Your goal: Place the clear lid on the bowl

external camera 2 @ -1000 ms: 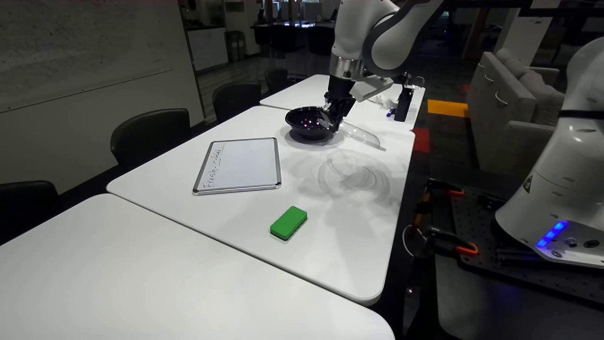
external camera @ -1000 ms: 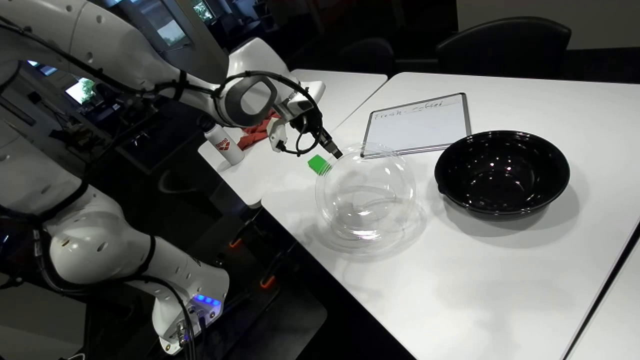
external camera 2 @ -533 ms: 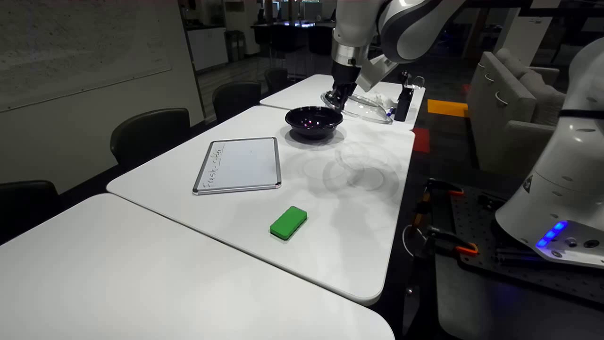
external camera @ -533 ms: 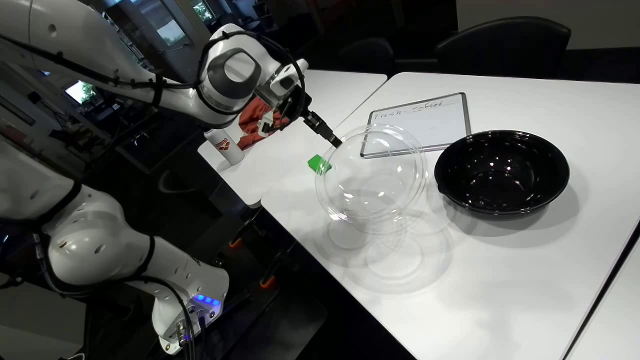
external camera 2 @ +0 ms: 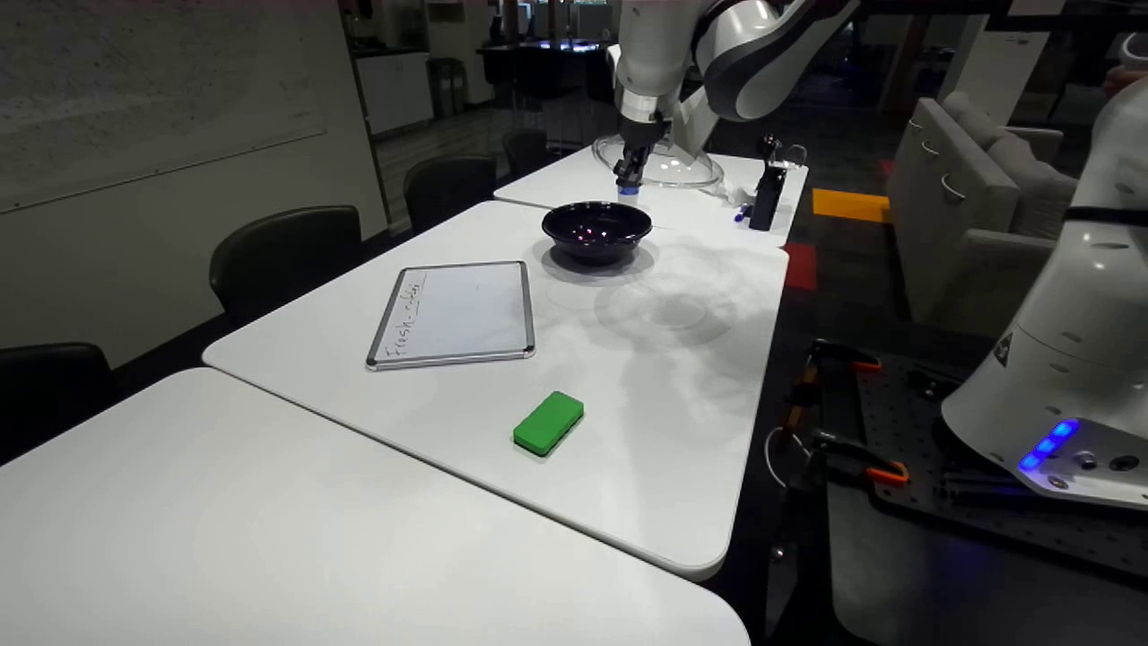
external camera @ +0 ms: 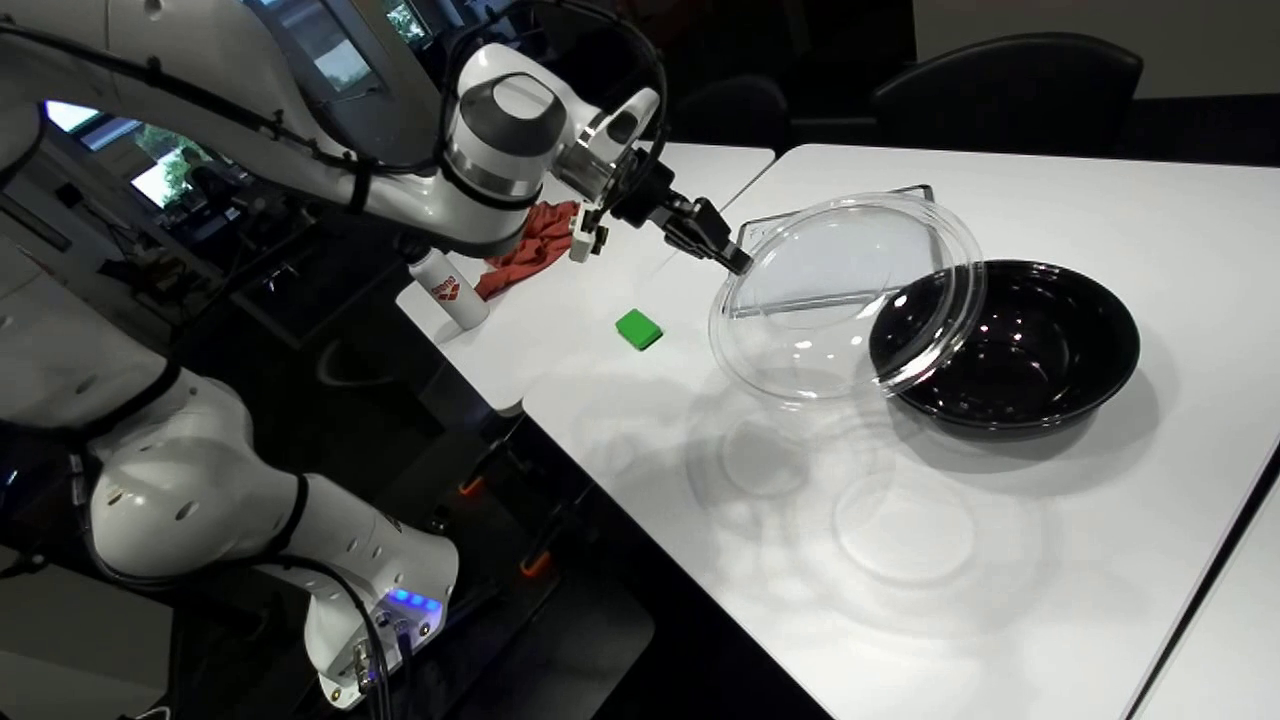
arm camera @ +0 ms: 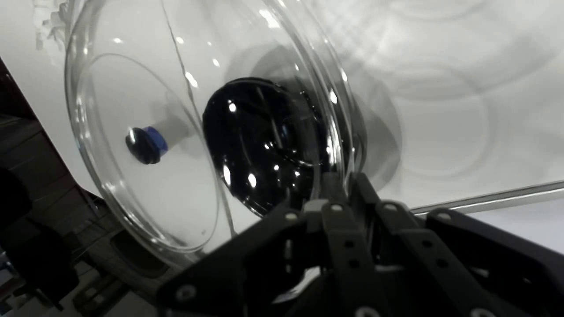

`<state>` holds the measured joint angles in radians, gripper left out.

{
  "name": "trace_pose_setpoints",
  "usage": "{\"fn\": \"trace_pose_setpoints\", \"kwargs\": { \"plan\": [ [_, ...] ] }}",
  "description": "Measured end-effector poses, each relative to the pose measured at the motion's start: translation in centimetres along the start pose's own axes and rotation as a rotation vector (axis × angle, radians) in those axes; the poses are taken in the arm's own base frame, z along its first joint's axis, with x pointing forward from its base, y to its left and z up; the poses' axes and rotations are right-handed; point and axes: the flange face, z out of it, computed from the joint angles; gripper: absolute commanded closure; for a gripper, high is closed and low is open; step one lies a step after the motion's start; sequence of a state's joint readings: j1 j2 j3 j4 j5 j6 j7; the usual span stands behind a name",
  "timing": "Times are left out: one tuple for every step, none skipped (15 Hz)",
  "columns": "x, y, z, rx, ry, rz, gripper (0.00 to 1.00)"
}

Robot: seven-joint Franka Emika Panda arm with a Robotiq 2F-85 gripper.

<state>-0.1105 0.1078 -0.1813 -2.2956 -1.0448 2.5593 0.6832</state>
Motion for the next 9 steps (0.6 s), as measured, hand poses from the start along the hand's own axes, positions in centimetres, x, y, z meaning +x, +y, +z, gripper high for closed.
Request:
{"fn": "trace_pose_setpoints", "kwargs": {
  "plan": [
    [0.7, 0.1, 1.3, -0.013, -0.007, -0.038, 0.98],
    [1.4, 0.2, 2.6, -0.022, -0.017, -0.074, 0.98],
    [2.2, 0.1, 4.0, -0.03, -0.026, -0.108, 0.98],
    [2.9, 0.0, 5.3, -0.037, -0.032, -0.138, 0.98],
    [3.7, -0.2, 6.6, -0.044, -0.036, -0.164, 0.98],
    [4.4, -0.5, 7.8, -0.051, -0.04, -0.186, 0.98],
    [5.1, -0.8, 8.8, -0.058, -0.042, -0.205, 0.98],
    [5.7, -1.1, 9.9, -0.065, -0.043, -0.216, 0.98],
    [6.1, -1.4, 10.8, -0.069, -0.045, -0.222, 0.9]
  ]
}}
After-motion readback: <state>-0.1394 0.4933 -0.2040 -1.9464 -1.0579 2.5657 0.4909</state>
